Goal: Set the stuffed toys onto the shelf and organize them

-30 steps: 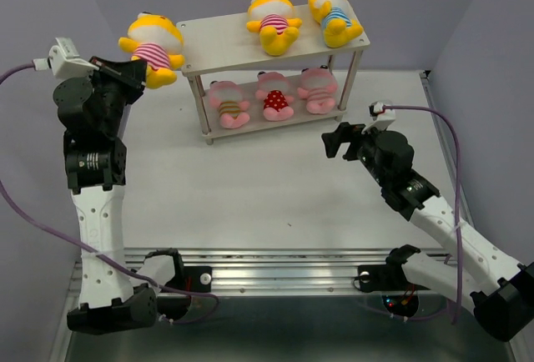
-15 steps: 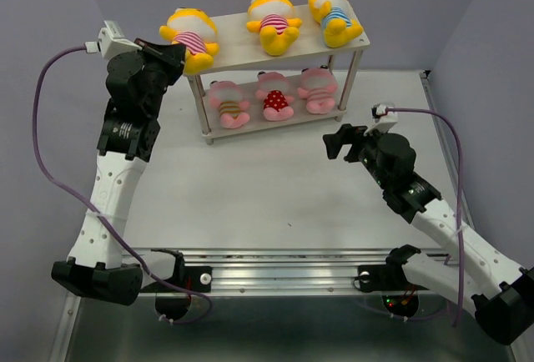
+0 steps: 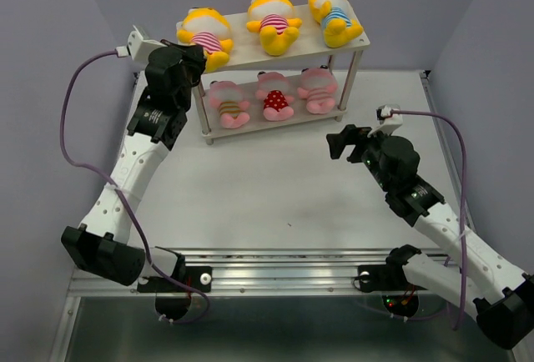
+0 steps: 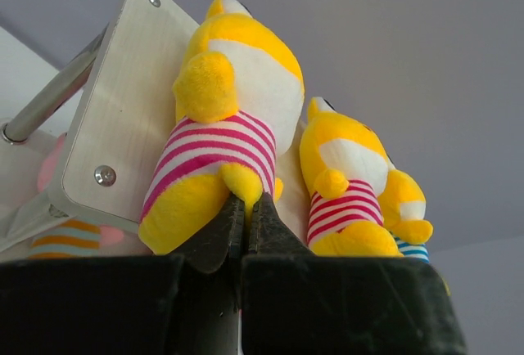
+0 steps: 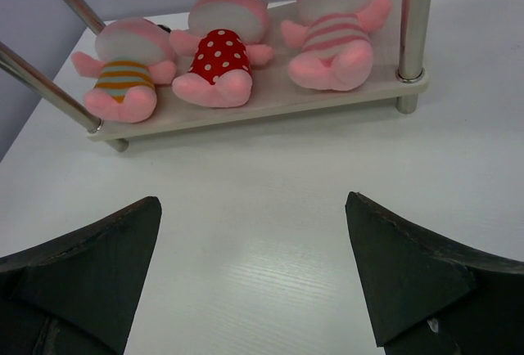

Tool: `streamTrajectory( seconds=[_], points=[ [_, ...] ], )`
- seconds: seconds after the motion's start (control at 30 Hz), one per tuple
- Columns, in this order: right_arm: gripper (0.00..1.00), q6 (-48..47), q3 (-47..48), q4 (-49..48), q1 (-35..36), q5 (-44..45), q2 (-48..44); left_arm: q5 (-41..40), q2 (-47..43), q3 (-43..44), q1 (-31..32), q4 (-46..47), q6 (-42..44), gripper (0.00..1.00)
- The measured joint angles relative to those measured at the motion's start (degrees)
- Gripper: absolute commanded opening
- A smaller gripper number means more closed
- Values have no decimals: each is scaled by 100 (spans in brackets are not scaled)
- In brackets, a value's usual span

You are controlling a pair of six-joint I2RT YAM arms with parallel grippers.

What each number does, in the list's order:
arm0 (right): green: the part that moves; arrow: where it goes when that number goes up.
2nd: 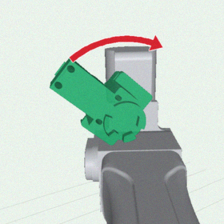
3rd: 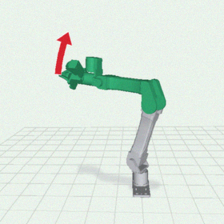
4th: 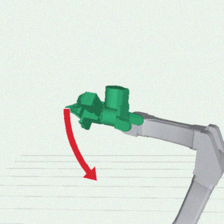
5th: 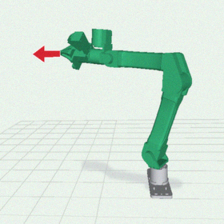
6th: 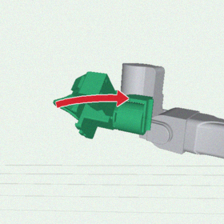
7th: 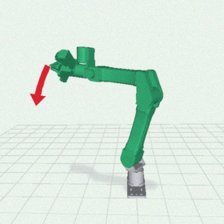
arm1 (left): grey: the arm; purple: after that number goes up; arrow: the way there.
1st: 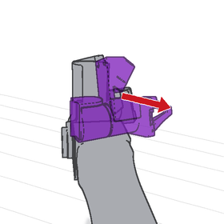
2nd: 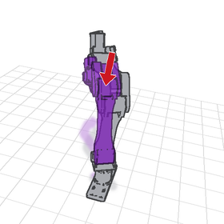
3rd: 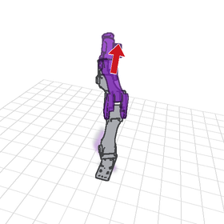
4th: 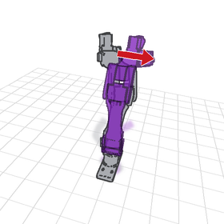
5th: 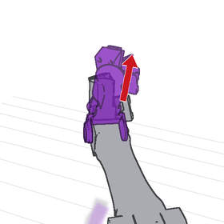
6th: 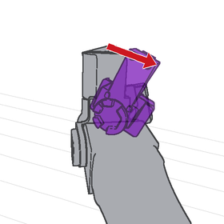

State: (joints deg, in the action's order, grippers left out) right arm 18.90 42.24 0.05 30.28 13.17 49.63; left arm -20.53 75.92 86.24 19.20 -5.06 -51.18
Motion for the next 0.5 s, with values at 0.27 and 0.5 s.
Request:
streamTrajectory(
  seconds=[0.27, 0.5],
  points=[
    [100, 0, -7, 0, 0, 70, -31, -551, 109, 0, 219, 63, -319, 0],
    [100, 0, -7, 0, 0, 179, -31, -964, 195, 0, 439, 116, -527, 0]
  ],
)
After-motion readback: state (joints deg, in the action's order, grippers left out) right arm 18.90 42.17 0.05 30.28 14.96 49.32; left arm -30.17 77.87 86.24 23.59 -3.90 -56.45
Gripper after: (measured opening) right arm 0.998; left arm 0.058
